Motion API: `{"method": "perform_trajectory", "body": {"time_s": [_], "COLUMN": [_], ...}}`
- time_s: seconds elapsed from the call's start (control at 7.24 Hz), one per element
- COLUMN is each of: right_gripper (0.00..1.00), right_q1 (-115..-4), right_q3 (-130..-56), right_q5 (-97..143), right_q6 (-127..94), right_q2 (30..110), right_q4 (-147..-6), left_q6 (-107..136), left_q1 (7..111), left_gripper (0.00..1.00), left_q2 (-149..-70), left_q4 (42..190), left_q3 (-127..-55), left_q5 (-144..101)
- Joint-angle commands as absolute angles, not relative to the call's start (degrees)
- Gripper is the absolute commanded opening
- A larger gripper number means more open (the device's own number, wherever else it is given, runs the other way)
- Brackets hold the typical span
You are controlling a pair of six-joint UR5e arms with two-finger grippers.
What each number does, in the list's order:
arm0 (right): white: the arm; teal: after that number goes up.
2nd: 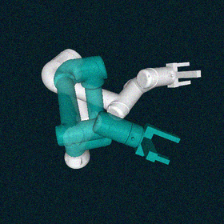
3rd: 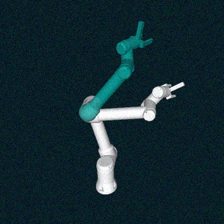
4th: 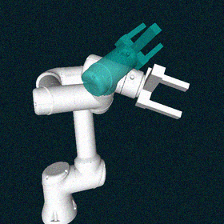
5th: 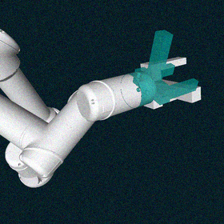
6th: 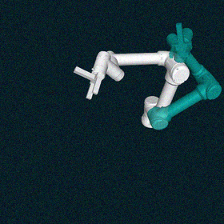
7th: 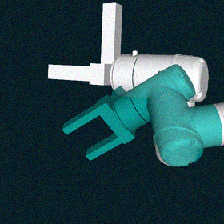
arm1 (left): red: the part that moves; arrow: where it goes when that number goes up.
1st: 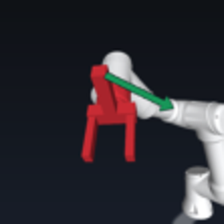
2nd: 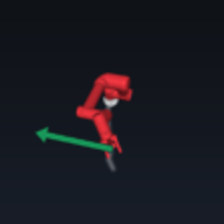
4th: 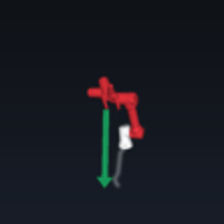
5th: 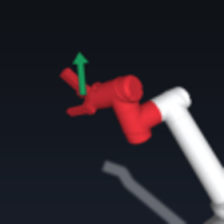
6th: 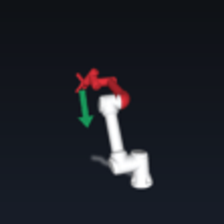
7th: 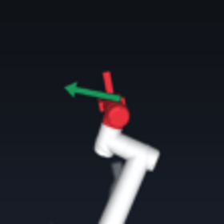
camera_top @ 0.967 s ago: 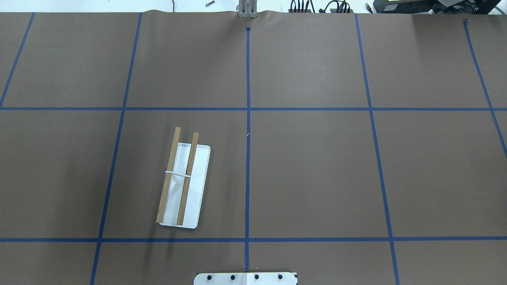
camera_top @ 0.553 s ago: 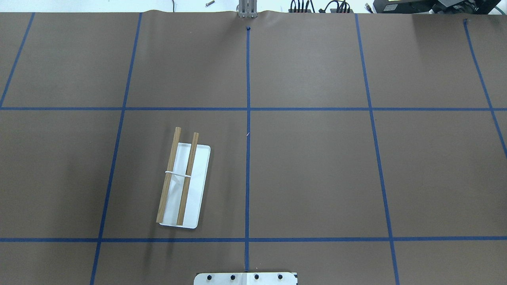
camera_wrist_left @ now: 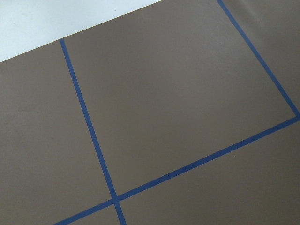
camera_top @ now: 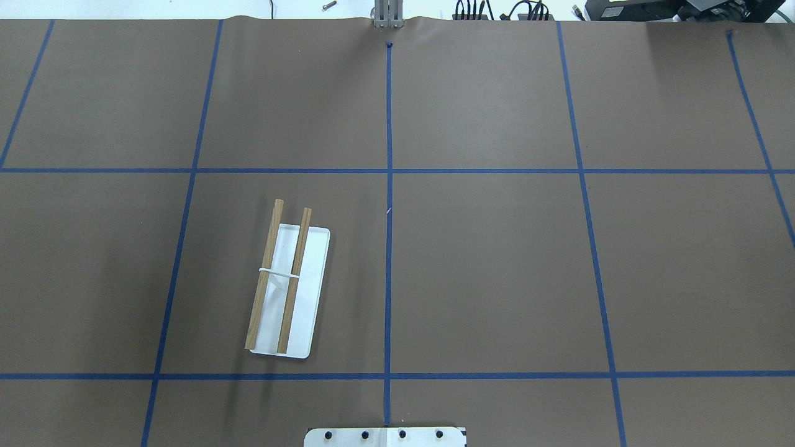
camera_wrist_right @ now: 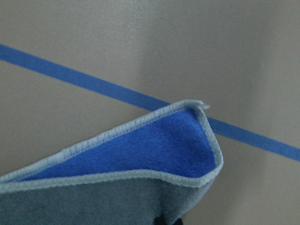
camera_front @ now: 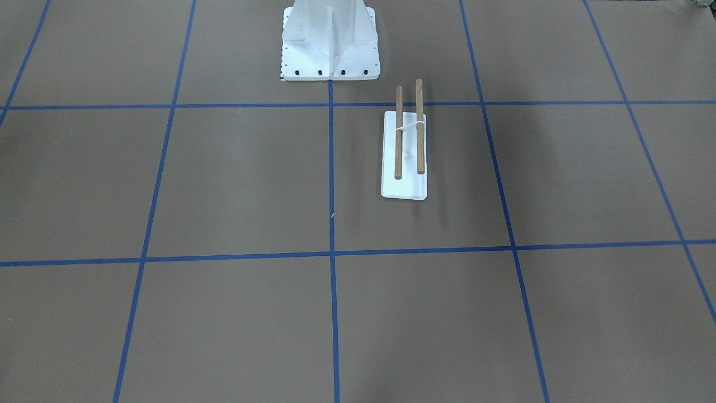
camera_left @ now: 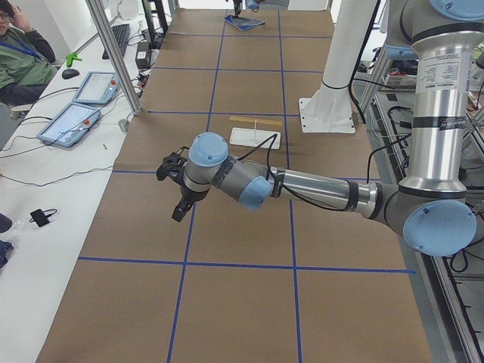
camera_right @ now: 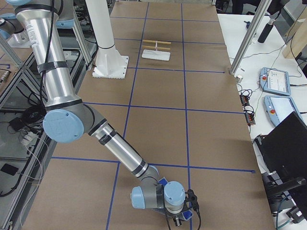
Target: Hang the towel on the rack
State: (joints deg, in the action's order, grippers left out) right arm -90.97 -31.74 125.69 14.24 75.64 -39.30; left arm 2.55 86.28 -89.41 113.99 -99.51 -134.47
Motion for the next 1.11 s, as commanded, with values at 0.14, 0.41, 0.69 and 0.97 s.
{"method": "perform_trajectory", "body": {"time_s": [0.14,0.41,0.69,0.97], "right_gripper": [0.00,0.00,0.00,0.00], "right_q1": [-91.32,-92.89,-92.90,-89.59], "right_q3": [-35.92,-43.20,-54.43,-67.61], "right_q5": [126.82,130.41,130.61,133.40], "right_q6": [14.06,13.45,13.18,13.10], "right_q2": [74.27,72.79,72.34,72.42], "right_q4": [-40.07,-45.93,-51.30,-53.26], "left_q6": [2.55,2.55,2.37,2.63], "left_q1": [86.31,86.22,86.22,86.31], "left_gripper": [0.99,0.99,0.99,0.99], "left_q2": [-89.65,-89.65,-89.82,-89.91], "left_q4": [113.99,113.99,113.99,115.21], "left_q3": [-99.05,-98.79,-98.88,-99.40], "left_q5": [-134.47,-134.47,-134.56,-134.56]}}
